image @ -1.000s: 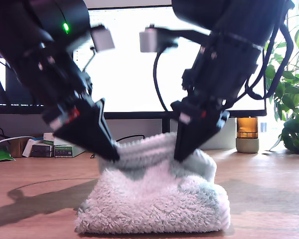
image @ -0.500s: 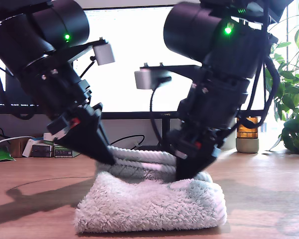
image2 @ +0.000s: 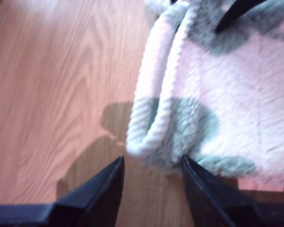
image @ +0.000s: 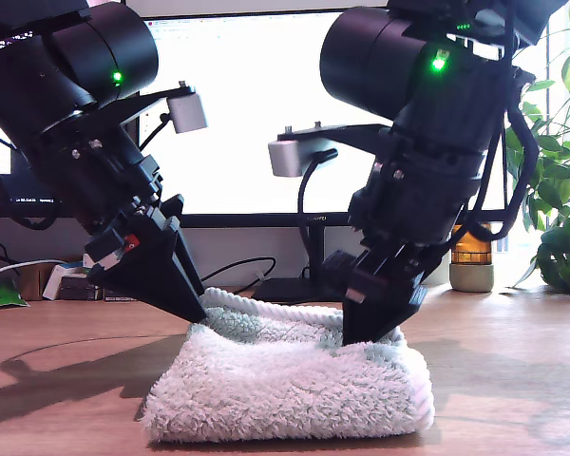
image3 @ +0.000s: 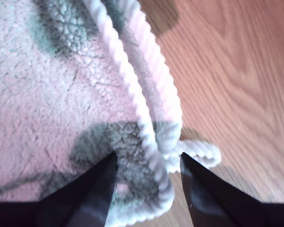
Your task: Fold the tea towel to a neat square and place it to the right
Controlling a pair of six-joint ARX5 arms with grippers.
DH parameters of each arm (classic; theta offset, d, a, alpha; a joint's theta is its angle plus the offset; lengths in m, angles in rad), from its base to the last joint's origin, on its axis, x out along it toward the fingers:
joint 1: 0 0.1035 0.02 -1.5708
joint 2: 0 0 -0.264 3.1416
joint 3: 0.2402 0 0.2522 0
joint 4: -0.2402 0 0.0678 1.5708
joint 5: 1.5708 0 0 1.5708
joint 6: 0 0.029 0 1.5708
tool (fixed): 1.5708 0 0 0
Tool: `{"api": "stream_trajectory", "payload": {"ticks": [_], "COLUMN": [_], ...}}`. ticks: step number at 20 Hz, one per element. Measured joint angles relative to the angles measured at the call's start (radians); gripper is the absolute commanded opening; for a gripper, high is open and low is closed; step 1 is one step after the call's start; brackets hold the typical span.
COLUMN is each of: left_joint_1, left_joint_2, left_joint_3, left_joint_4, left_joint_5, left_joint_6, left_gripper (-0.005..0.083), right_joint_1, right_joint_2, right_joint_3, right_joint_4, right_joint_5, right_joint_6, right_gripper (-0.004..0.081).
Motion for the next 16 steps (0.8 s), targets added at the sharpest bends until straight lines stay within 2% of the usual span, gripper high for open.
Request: {"api": "stream_trajectory", "payload": {"ticks": [4, 7, 8, 10, 11, 14, 16], "left_joint_1": [0.018, 0.042, 0.048, 0.052, 0.051, 0.048, 0.045], "left_joint_2": [-0.002, -0.033, -0.061, -0.130, -0.174, -0.276, -0.317], "left_joint_3": [0.000, 0.000, 0.000, 0.000, 0.000, 0.000, 0.000], "left_joint_4": [-0.001, -0.013, -0.031, -0.062, -0.078, -0.103, -0.103], "left_joint_5": [-0.064, -0.073, -0.074, -0.071, -0.058, -0.006, 0.023], "left_joint_6": [-0.006, -0.066, -0.078, -0.103, -0.103, -0.151, -0.261], "left_gripper": [0.0346, 0.0319, 0.0248, 0.0022, -0.0024, -0.0019, -0.0019], "right_joint_1": [0.000, 0.000, 0.000, 0.000, 0.000, 0.000, 0.000], "right_joint_2": [-0.035, -0.067, -0.079, -0.092, -0.094, -0.094, -0.094], "right_joint_3": [0.098, 0.179, 0.195, 0.225, 0.238, 0.267, 0.272], "right_joint_4": [-0.122, -0.208, -0.249, -0.313, -0.328, -0.319, -0.290], "right_joint_5": [0.000, -0.002, -0.004, -0.005, -0.005, -0.006, -0.022], "right_joint_6": [0.000, 0.000, 0.000, 0.000, 0.000, 0.018, 0.119], "right_gripper": [0.0389, 0.0372, 0.0303, 0.0063, -0.0013, -0.0012, -0.0012]}}
